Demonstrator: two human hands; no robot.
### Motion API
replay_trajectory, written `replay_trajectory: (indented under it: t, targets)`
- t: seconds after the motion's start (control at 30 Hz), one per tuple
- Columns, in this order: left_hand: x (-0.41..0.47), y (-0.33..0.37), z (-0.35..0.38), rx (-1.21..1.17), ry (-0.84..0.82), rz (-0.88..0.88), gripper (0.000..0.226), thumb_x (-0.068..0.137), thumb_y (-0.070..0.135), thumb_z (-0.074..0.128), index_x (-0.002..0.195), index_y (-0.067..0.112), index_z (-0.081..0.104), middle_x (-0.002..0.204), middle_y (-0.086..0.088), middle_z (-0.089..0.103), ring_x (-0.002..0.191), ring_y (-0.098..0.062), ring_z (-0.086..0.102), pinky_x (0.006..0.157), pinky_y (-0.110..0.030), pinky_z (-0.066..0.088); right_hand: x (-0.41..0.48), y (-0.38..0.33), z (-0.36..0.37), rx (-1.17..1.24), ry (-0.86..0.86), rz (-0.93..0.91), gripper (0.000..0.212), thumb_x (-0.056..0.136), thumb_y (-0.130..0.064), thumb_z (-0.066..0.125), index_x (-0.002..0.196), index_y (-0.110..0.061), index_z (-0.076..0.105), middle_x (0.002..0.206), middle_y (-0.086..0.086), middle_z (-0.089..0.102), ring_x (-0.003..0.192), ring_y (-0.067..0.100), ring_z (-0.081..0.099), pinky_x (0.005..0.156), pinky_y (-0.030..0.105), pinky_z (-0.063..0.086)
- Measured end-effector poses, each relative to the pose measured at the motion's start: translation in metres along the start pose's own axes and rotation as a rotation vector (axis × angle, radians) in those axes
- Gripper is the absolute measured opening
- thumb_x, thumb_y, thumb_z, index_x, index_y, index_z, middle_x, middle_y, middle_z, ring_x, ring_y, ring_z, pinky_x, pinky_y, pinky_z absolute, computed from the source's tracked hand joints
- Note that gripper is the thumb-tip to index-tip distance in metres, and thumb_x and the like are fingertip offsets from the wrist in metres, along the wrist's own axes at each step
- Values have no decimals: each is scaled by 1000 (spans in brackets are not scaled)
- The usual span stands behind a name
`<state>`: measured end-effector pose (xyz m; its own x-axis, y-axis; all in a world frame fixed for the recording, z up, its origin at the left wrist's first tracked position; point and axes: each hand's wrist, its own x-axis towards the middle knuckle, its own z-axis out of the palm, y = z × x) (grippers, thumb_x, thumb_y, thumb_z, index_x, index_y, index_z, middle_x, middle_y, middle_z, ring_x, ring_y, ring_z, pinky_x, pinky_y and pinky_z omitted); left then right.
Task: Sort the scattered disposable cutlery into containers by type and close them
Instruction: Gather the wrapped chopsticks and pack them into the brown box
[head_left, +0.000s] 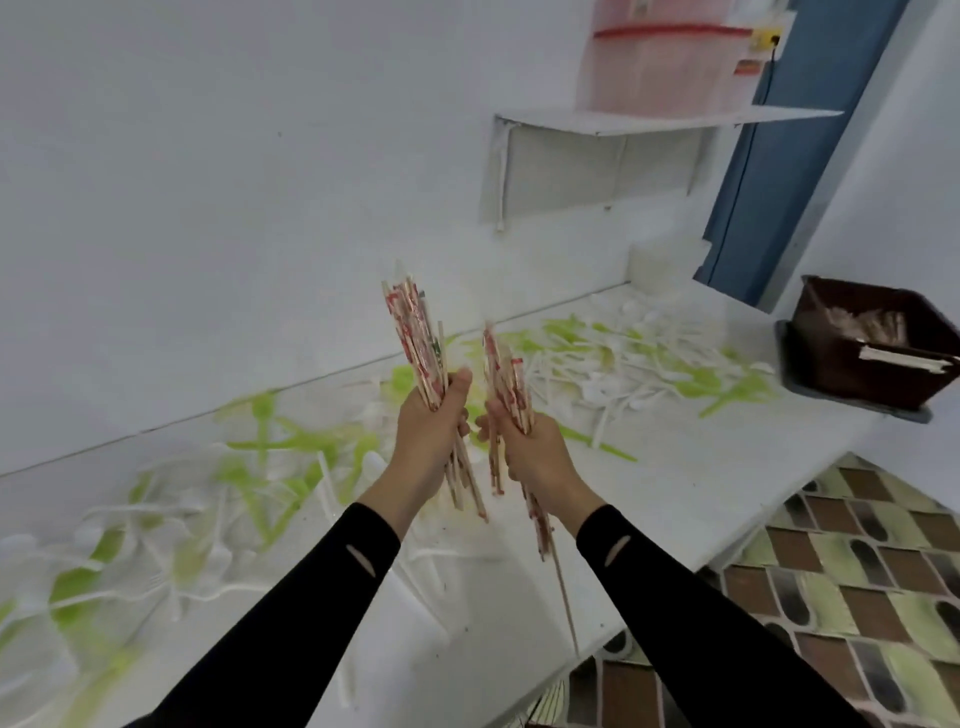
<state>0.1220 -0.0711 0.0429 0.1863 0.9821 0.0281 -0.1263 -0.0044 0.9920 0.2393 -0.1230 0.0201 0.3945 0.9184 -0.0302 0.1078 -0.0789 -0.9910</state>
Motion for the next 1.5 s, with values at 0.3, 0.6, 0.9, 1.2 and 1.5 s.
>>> replay_trajectory:
  t: [0.3, 0.6, 0.9, 1.2, 1.5]
  targets:
    - [-12, -6, 14, -66, 125, 42, 28, 93, 37, 64, 87, 11, 54, 56, 6, 46, 52, -11, 46, 58, -33, 44, 16, -45, -41, 81, 213, -142, 52, 94, -54, 52, 79, -9, 73, 65, -5, 70, 43, -2, 51, 51, 20, 40]
    - [-11, -18, 21, 21, 79, 56, 31, 93, 38, 63, 81, 10, 58, 63, -1, 59, 59, -14, 57, 61, -29, 48, 3, 2, -46, 125, 268, -219, 44, 93, -51, 57, 77, -10, 62, 63, -3, 61, 55, 11, 55, 57, 23, 46]
    - [5, -44, 65, -88, -48, 32, 19, 95, 26, 62, 89, 8, 65, 69, -5, 65, 64, -16, 64, 67, -25, 56, -20, 90, -51, -9, 231, -128, 37, 90, -48, 57, 82, -13, 60, 55, -11, 58, 47, 8, 47, 48, 24, 38]
    - [63, -67, 91, -373, 165, -107, 25, 97, 33, 57, 87, 10, 56, 56, -1, 50, 48, -13, 48, 50, -27, 48, 63, 78, -76, -132, 164, -66, 32, 94, -57, 46, 80, -29, 52, 61, -10, 57, 56, 3, 52, 59, 23, 41]
    - [127, -52, 188, -649, 268, -189, 20, 100, 22, 56, 82, 15, 49, 59, -1, 45, 44, -10, 43, 46, -24, 44, 155, 40, -113, 302, 397, 34, 37, 97, -50, 48, 108, -16, 56, 68, 1, 42, 54, 7, 38, 47, 14, 34]
